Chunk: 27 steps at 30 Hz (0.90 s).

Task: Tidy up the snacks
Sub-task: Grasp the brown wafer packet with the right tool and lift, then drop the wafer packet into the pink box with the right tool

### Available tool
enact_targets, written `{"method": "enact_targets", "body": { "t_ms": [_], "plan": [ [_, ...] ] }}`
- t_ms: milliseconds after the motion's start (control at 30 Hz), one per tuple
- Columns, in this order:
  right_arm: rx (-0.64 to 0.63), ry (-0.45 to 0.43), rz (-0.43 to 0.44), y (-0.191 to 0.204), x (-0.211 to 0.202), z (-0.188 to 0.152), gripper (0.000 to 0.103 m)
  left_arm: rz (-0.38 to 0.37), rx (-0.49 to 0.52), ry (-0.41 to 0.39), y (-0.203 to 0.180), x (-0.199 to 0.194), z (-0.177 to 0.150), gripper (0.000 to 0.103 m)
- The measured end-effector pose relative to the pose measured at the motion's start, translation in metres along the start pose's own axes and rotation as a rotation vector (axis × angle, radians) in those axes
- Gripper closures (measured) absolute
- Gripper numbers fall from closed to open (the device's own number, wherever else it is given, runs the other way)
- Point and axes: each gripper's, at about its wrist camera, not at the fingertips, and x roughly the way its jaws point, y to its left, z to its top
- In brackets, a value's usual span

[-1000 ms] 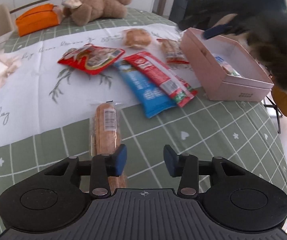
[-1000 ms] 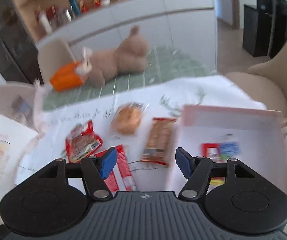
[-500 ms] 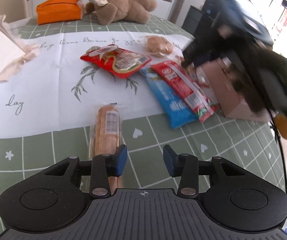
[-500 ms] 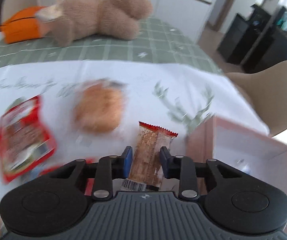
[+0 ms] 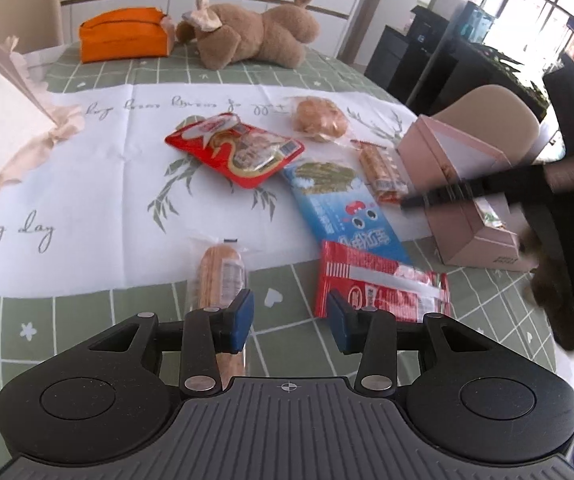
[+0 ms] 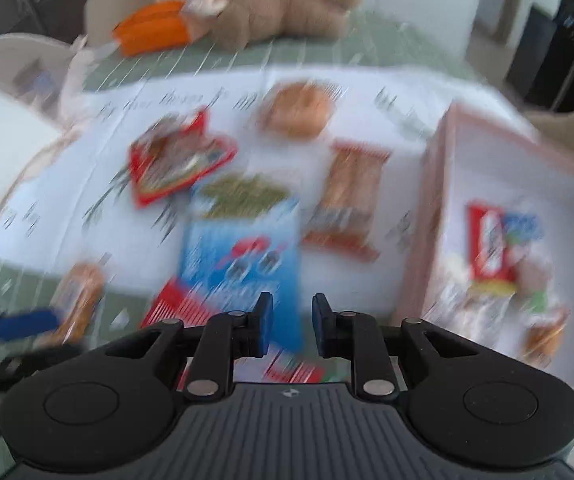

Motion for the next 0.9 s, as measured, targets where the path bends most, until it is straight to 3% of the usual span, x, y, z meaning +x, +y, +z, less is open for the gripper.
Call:
{"method": "enact_targets", "body": {
  "t_ms": [100,233,333,400,467,633,900],
  "plan": [
    [0.002,-0.048,-0.085,-0.001,0.022,0.026,0.056,-0.028,0.011,0.033,-0.004,0.003,-0.006,0.058],
    [-0.012,-0.024,-0.189,0.0,0.066,0.055,0.055,-0.043,0.045,0.059,-0.012,0.003,-0.015,0.058],
    [-0.063,-0.018,-0.242,0.008,0.077,0.056,0.054,-0.055,0.034,0.075,-0.01,0.003,-0.019,0.058],
    [-0.086,0.0,-0.175,0.012,0.069,0.045,0.066,-0.08,0.009,0.088,-0.008,0.006,-0.019,0.058],
    [-0.074,0.031,-0.103,0.016,0.06,0.029,0.068,-0.105,-0.019,0.101,-0.009,0.011,-0.02,0.058],
    [-0.055,0.059,0.027,0.019,0.024,-0.03,0.068,-0.107,0.007,0.128,-0.026,0.021,-0.019,0.058],
    [0.054,0.063,0.118,-0.005,-0.026,-0.11,0.068,-0.075,0.069,0.139,-0.054,0.032,-0.018,0.058]
  ]
}}
